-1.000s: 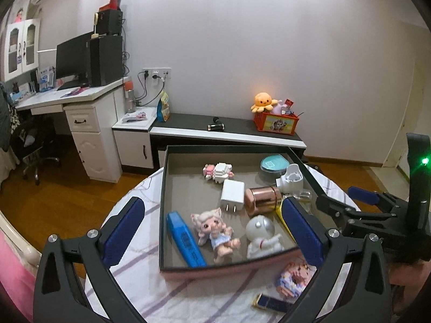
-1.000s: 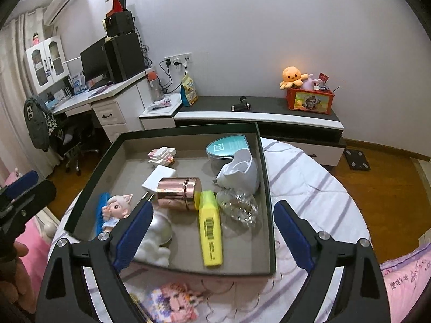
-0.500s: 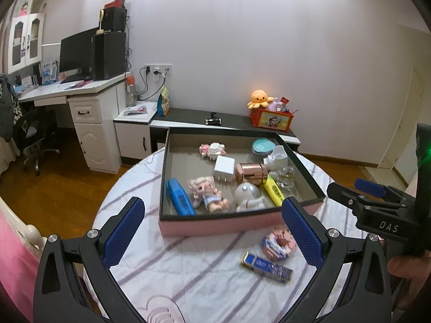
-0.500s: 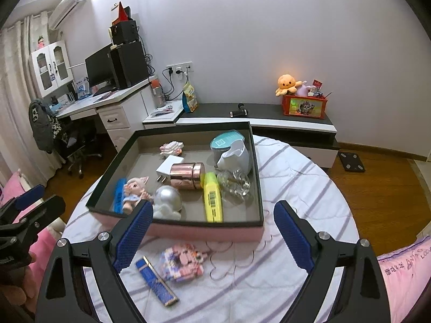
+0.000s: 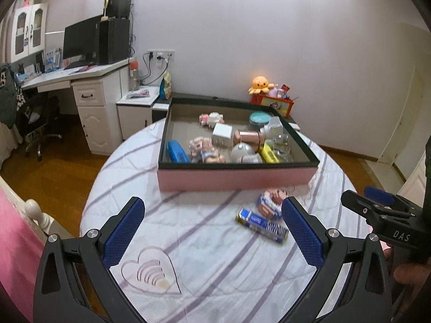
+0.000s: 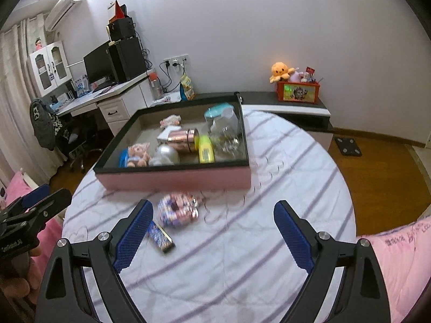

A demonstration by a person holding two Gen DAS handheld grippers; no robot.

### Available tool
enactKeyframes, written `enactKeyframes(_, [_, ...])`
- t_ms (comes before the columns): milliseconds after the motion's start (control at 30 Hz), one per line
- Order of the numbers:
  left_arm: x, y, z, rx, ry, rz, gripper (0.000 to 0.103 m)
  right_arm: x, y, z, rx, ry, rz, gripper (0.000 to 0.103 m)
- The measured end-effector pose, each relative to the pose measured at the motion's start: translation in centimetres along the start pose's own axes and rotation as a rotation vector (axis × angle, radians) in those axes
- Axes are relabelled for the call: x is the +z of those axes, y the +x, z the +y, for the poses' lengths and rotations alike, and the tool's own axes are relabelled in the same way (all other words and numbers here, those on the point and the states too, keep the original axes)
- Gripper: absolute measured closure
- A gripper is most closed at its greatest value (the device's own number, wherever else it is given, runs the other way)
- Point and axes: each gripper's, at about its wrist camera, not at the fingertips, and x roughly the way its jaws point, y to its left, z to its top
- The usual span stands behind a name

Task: Organize rigid objects
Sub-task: 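Move both tools back to the bed and lower the right tool onto the pink block donut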

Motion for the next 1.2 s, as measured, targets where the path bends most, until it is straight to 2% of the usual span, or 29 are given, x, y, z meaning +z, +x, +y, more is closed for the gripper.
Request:
enactKeyframes(400, [-2.6, 1.1, -0.2, 0.011, -0.019, 0.066, 0.0, -1.9, 2.2, 0.1, 0.017, -0.009, 0.076, 0.01])
enactKeyframes(1100, [-2.5, 5.2, 1.4, 0.038, -0.045, 0.137, 0.0, -0.5, 11.2, 3.6, 0.074, -0.148, 0.214, 0.01])
enactKeyframes(1200, [-2.5, 5.5, 1.4, 0.041, -0.046, 0.145, 0.0, -0.4, 11.6, 3.6, 0.084, -0.157, 0.203, 0.012])
